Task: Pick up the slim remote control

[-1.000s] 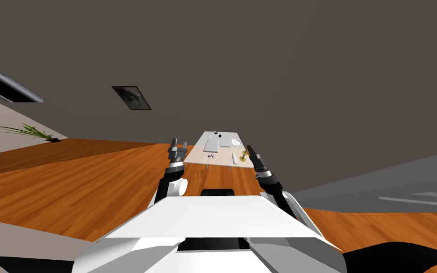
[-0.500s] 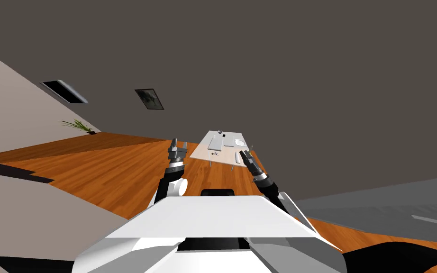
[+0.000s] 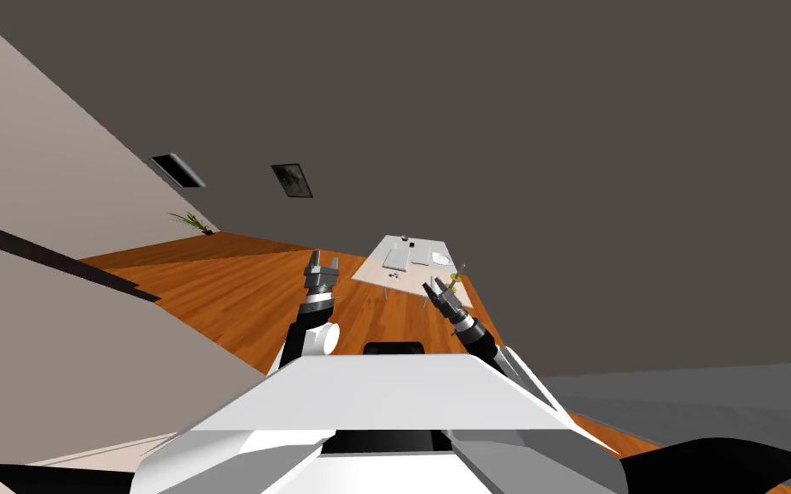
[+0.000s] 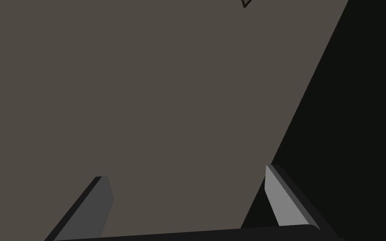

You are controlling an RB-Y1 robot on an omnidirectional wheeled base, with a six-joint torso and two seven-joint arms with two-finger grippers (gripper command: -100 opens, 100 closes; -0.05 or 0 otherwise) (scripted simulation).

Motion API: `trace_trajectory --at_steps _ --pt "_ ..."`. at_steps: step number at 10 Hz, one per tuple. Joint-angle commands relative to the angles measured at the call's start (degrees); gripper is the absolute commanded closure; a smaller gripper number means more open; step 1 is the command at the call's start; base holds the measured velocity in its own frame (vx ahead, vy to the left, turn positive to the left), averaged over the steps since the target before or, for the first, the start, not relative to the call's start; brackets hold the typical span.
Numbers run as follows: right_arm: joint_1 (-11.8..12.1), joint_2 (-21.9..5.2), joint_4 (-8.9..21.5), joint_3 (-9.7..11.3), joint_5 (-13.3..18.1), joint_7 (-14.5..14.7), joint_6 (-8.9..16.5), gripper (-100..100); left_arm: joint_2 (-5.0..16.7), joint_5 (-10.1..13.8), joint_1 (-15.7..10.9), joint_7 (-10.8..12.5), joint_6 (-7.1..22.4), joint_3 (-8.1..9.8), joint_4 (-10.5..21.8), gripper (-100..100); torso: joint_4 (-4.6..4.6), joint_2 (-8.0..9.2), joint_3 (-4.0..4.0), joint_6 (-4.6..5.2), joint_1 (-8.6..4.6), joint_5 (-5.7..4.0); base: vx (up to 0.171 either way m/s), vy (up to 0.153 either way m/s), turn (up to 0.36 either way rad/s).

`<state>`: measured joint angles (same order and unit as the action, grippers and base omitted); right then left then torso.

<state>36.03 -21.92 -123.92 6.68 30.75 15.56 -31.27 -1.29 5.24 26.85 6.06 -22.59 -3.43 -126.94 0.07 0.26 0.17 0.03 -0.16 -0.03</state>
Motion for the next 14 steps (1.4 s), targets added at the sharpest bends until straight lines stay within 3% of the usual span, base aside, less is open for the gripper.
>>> trace_trajectory --at_steps 1,3,6,8,9,10,11,13,14 --pt "-0.7 -2.4 2.1 1.4 2.9 1.0 -1.0 -100 0.0 0.0 0.0 0.0 0.0 0.00 0.0 0 0.00 0.00 0.00 0.00 0.00 0.00 -0.078 -0.012 0.273" --pt "-0.7 -2.4 2.1 1.4 5.2 1.0 -1.0 -100 0.0 0.0 0.0 0.0 0.0 0.00 0.0 0 -0.01 -0.03 -0.02 0.01 -0.03 -0.01 -0.047 -0.006 0.067" --pt "-2.6 -6.5 6.7 4.4 10.9 3.3 -3.2 -100 0.0 0.0 0.0 0.0 0.0 0.00 0.0 0 -0.02 -0.07 -0.04 0.01 0.00 0.00 -0.070 0.002 0.245" --pt "-2.6 -6.5 6.7 4.4 13.2 3.3 -3.2 -100 0.0 0.0 0.0 0.0 0.0 0.00 0.0 0 0.00 0.00 0.00 0.02 -0.02 -0.01 -0.058 -0.003 0.056" --pt "-3.8 -8.5 9.2 6.0 15.5 4.5 -4.4 -100 0.0 0.0 0.0 0.0 0.0 0.01 0.0 0 -0.02 -0.11 -0.06 0.04 -0.02 0.00 -0.075 -0.001 0.304" --pt "-3.8 -8.5 9.2 6.0 17.1 4.5 -4.4 -100 0.0 0.0 0.0 0.0 0.0 0.00 0.0 0 -0.01 -0.04 -0.03 -0.04 -0.02 -0.01 -0.067 -0.011 0.164" --pt "-5.1 -10.5 11.9 7.7 18.7 5.7 -5.5 -100 0.0 0.0 0.0 0.0 0.0 0.01 0.0 0 -0.01 -0.05 -0.03 0.03 -0.06 -0.01 -0.081 -0.001 0.271" --pt "-5.1 -10.5 11.9 7.7 21.0 5.7 -5.5 -100 0.0 0.0 0.0 0.0 0.0 0.01 0.0 0 0.00 -0.03 -0.02 0.04 -0.05 -0.01 -0.051 -0.005 0.061" --pt "-6.7 -12.6 14.7 9.5 23.1 6.9 -6.6 -100 0.0 0.0 0.0 0.0 0.0 0.01 0.0 0 -0.02 -0.13 -0.07 0.05 -0.05 -0.01 -0.062 -0.001 0.232"
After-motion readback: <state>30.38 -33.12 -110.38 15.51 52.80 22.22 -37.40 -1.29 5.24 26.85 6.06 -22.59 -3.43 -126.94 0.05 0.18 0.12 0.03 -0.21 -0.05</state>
